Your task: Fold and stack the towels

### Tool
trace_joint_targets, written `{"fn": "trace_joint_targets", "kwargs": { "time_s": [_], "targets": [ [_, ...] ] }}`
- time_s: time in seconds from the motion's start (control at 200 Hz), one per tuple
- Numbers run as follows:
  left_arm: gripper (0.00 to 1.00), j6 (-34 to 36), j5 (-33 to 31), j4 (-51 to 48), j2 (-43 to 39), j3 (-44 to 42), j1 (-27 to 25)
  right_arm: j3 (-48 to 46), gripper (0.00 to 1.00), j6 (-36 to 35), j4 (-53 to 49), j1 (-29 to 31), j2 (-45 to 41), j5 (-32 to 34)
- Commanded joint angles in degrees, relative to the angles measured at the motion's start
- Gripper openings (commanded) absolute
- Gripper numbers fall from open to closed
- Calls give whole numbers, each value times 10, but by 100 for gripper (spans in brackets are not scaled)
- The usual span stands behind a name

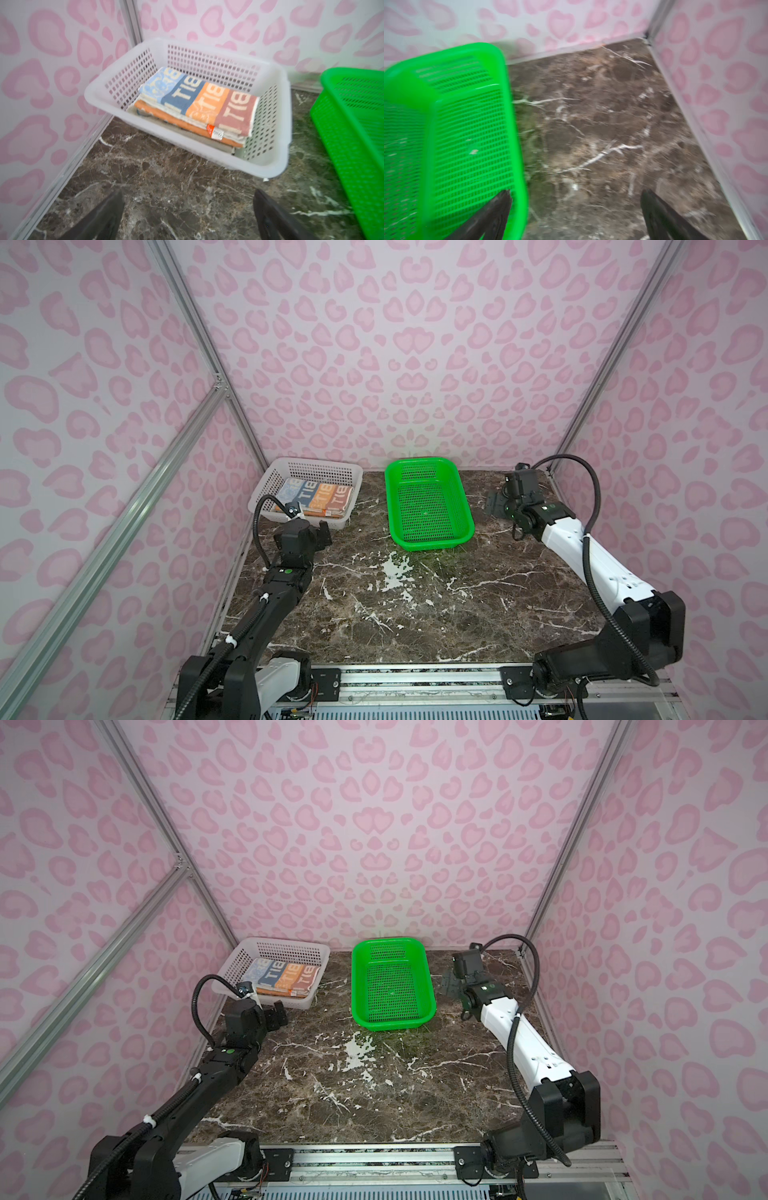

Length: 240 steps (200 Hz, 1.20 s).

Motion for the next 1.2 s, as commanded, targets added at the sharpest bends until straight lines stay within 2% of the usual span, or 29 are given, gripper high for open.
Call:
{"fn": "trace_joint_targets", "kwargs": {
  "time_s": [0.0, 0.1, 0.225, 0.33, 0.42, 0.47, 0.505, 0.635, 0.825, 0.915, 0.96, 1.0, 1.06, 1.09, 1.125, 1.155, 1.195],
  "targets": [
    [98, 19, 1, 122, 34, -13, 21, -88, 99, 0, 122, -48, -30, 39],
    [98, 27, -10, 160, 73, -29, 28, -152, 99, -3, 166, -70, -49, 69],
    [98, 42, 41, 227, 116, -57, 28, -233, 99, -49, 250, -69, -55, 118],
    [98, 44, 35, 245, 151, -54, 28, -283, 99, -75, 315, -67, -56, 163],
    [98, 85, 58, 291, 168, -56, 30, -336, 99, -78, 402, -66, -57, 173],
    [98, 75, 88, 335, 189, -68, 45, -370, 99, -90, 463, -66, -53, 170],
    [98, 70, 94, 312, 185, -60, 51, -390, 99, -97, 506, -66, -47, 169],
    [98, 69, 105, 331, 183, -72, 55, -429, 99, -122, 612, -64, -22, 181],
    [98, 72, 125, 341, 181, -78, 59, -469, 99, -163, 762, -66, 7, 115],
    [98, 75, 158, 407, 177, -120, 67, -492, 99, -179, 857, -65, 46, 98],
    [98, 70, 155, 525, 194, -169, 68, -499, 99, -189, 872, -61, 54, 82],
    [98, 65, 135, 496, 174, -173, 68, -499, 100, -191, 861, -60, 62, 68],
    [98, 55, 112, 506, 189, -162, 68, -513, 100, -213, 960, -56, 103, 67],
    [98, 59, 109, 460, 186, -148, 65, -510, 100, -211, 938, -52, 98, 72],
    [98, 60, 105, 487, 193, -152, 62, -498, 100, -202, 886, -53, 81, 74],
    [98, 61, 105, 466, 186, -148, 62, -482, 100, -189, 839, -58, 71, 72],
    [98, 61, 105, 478, 192, -151, 62, -478, 100, -178, 842, -74, 76, 55]
  ]
}}
